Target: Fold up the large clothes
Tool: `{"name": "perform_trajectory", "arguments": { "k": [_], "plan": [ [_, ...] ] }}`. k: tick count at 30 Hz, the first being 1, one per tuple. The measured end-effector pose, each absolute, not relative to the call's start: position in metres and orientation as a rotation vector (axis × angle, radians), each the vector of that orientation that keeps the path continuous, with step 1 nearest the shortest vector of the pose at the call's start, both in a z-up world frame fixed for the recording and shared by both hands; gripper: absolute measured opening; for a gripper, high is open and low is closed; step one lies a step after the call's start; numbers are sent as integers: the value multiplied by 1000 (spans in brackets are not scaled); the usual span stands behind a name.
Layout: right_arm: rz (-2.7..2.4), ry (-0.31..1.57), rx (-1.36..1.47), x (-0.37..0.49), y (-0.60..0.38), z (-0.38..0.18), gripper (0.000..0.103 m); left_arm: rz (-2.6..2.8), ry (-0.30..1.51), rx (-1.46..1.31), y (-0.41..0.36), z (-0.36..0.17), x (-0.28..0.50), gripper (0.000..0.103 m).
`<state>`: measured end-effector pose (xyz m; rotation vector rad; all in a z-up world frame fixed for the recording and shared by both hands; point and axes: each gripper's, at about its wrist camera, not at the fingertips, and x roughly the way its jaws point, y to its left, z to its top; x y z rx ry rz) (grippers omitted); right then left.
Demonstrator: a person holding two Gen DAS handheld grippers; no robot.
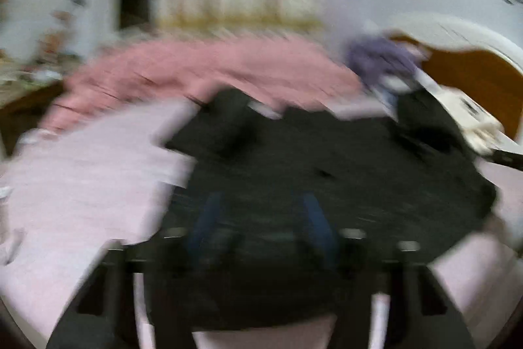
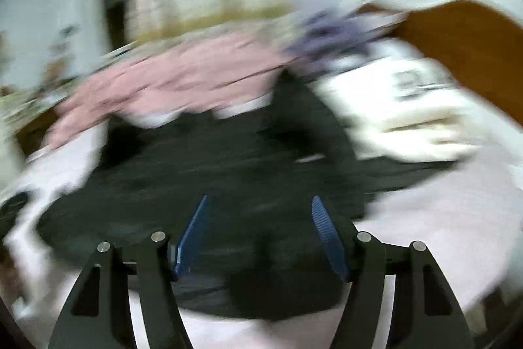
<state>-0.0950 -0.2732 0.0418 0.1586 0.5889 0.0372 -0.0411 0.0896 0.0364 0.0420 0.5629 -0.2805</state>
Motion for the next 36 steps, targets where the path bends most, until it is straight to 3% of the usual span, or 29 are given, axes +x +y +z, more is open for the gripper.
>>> {"name": "perform_trajectory", "arguments": {
  "k": [4, 9, 24, 29, 31, 33, 35, 36],
  "plan": [
    [238, 817, 218, -53, -233, 19, 67, -381, 784, 82, 32, 10, -2, 25],
    [110, 954, 148, -5, -211, -32, 67, -328, 897, 100, 11, -36, 32, 25],
    [65, 834, 96, 7, -214, -60, 69, -304, 776, 94, 22, -53, 36, 25],
    [40, 757, 102, -7, -216, -52, 69, -278, 631, 130, 20, -38, 16, 33],
    [24, 692, 63, -16, -210, -44, 69, -277, 516, 136, 20, -26, 1, 43],
    [22, 624, 26, -29, -204, -35, 69, -262, 397, 103, 27, -14, -13, 65],
    [-24, 544, -38, -43, -195, -25, 71, -225, 313, 73, 35, -3, -25, 68],
    [-32, 527, -52, -46, -194, -22, 71, -219, 280, 60, 37, 2, -30, 74]
  ]
}}
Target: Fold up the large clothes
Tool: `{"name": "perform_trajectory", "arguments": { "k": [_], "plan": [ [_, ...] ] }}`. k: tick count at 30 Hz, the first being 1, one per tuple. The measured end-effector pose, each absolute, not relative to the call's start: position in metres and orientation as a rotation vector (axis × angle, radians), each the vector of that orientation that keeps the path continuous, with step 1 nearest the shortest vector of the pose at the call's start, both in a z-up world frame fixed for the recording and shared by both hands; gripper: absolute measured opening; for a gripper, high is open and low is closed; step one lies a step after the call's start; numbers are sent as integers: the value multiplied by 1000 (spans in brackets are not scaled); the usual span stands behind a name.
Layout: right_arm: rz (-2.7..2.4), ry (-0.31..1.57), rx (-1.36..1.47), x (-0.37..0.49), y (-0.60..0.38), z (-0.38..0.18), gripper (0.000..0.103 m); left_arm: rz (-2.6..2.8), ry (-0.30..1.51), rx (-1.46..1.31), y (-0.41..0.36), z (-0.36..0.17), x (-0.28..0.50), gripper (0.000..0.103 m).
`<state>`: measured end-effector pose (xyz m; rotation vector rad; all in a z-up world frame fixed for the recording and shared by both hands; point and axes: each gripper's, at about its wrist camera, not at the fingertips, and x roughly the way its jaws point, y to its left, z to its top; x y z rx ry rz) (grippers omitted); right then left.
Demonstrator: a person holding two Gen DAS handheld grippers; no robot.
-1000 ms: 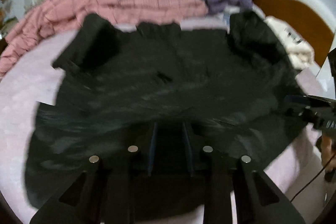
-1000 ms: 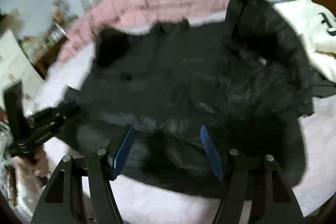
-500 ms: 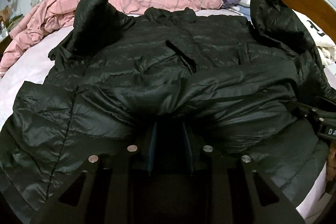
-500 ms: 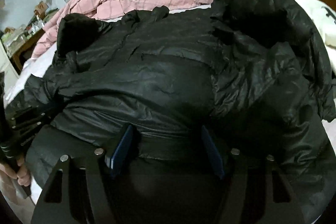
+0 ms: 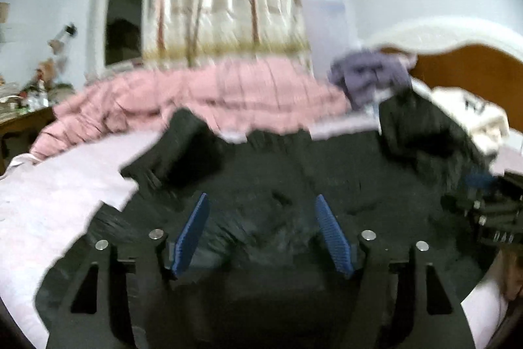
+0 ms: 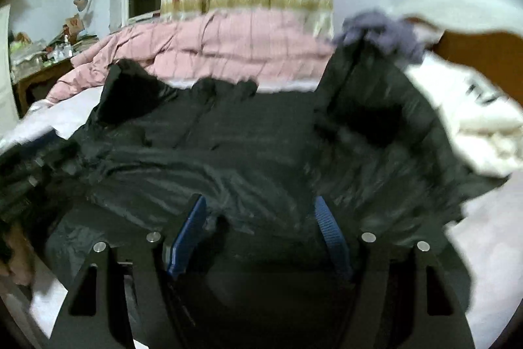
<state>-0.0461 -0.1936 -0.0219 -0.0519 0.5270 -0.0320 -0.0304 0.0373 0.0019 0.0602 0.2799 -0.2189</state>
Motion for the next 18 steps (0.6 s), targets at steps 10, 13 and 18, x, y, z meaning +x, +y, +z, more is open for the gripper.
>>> {"name": "perform_trajectory", "arguments": {
  "k": [10, 13, 18],
  "plan": [
    [-66, 494, 93, -56, -223, -8, 81, -157, 144, -43, 56, 18, -40, 102],
    [-95, 492, 133, -55, -236, -9, 83, -158, 146, -27, 54, 17, -39, 102],
    [-121, 531, 168, -49, -250, -14, 86, -147, 166, 8, 44, 8, -36, 102]
  ]
}}
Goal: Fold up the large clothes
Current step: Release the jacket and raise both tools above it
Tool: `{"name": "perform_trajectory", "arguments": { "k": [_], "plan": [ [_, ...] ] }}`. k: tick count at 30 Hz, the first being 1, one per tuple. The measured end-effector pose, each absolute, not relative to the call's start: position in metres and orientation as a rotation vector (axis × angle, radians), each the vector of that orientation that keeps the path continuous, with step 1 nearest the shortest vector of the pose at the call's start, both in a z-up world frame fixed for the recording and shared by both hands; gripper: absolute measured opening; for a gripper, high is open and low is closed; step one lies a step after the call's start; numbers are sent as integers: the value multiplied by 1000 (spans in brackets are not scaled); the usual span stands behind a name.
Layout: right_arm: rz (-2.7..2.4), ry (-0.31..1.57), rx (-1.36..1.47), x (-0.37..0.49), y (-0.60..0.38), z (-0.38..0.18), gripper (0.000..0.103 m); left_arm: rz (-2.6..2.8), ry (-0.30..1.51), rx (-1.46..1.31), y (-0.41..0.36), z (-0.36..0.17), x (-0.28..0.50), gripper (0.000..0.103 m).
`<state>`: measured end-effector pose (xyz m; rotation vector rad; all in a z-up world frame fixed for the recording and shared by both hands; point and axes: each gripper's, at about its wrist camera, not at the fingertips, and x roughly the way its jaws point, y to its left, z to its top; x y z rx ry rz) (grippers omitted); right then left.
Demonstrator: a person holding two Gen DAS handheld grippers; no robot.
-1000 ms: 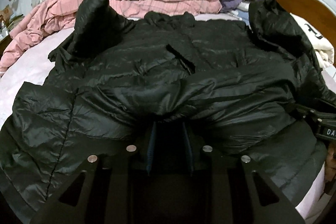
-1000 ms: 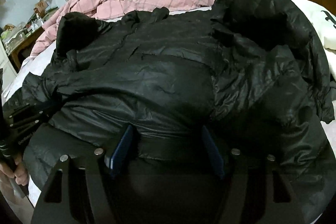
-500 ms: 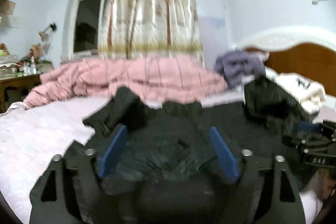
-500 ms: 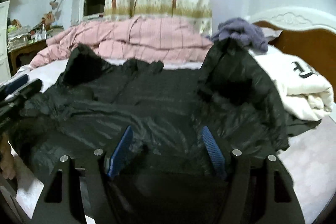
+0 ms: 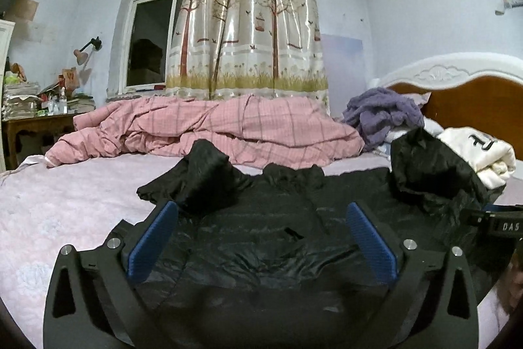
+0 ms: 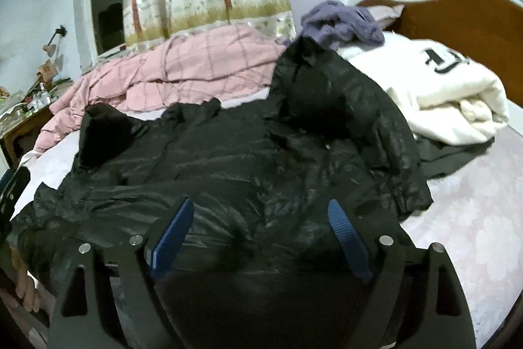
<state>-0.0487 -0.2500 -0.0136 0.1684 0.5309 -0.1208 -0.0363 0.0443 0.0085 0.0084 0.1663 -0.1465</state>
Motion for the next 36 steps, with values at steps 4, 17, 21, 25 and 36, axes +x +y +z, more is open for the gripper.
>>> {"name": "perform_trajectory", "arguments": {
  "k": [4, 17, 21, 25, 36],
  "plan": [
    [-114, 569, 196, -43, -253, -18, 86, -139, 164, 8, 41, 7, -36, 102],
    [-53, 639, 65, -9, -235, 27, 86, -154, 184, -118, 70, 22, -36, 103],
    [-19, 657, 61, 15, -235, 81, 86, -154, 183, -167, 80, 27, -38, 102],
    [-48, 584, 21, 32, -228, 117, 86, -158, 201, -223, 88, 26, -35, 102],
    [-25, 513, -36, 48, -210, 145, 86, -150, 164, -89, 67, 24, -37, 102]
  ]
}}
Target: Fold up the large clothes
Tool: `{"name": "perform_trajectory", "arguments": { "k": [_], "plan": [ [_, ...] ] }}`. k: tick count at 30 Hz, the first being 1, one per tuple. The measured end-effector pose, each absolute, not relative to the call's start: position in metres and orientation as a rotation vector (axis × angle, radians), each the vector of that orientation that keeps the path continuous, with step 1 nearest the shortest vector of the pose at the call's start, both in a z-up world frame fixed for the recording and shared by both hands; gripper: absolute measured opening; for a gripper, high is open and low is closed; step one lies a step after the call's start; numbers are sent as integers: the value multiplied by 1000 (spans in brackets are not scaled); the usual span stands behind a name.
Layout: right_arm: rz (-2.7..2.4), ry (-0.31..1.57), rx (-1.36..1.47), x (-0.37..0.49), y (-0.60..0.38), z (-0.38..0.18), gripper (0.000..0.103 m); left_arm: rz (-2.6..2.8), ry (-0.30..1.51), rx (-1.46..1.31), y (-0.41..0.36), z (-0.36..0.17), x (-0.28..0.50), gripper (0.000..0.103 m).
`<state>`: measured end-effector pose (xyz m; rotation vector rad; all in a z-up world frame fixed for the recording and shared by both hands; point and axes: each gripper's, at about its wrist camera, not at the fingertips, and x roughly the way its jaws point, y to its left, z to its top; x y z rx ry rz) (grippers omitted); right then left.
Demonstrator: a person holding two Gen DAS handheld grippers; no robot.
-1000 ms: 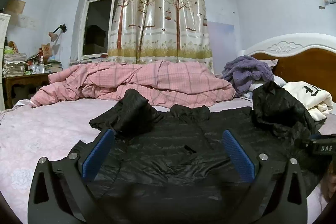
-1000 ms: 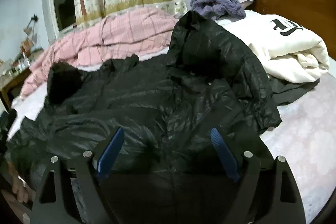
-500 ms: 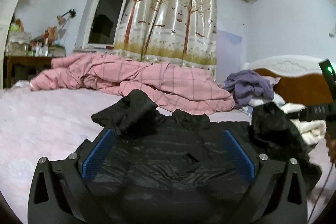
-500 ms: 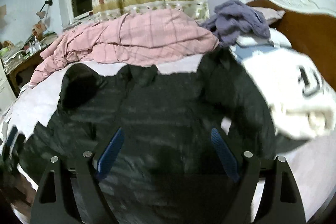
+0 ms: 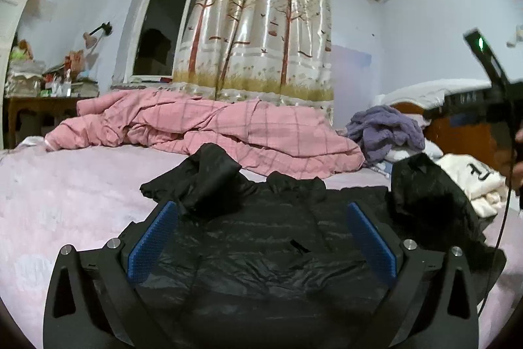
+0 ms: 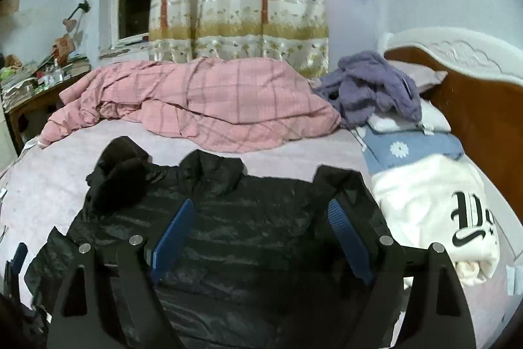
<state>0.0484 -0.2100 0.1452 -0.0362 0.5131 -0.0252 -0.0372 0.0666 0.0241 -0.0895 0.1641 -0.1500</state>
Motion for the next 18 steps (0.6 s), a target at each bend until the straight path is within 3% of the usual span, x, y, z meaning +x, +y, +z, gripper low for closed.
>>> {"name": "perform_trajectory", "arguments": {
  "k": [5, 9, 13, 18],
  "plan": [
    [-52, 451, 64, 35, -219, 140, 86, -144, 171, -41, 53, 22, -34, 102],
    [-206, 387, 211, 6, -235, 91, 86, -149, 185, 35, 39, 29, -30, 102],
    [-262, 479, 322, -4, -247, 34, 86, -167, 247, 135, 18, 57, -21, 102],
    [-406, 396, 329, -28, -284, 36, 86, -319, 344, 135, -35, 92, -13, 102]
  ]
}}
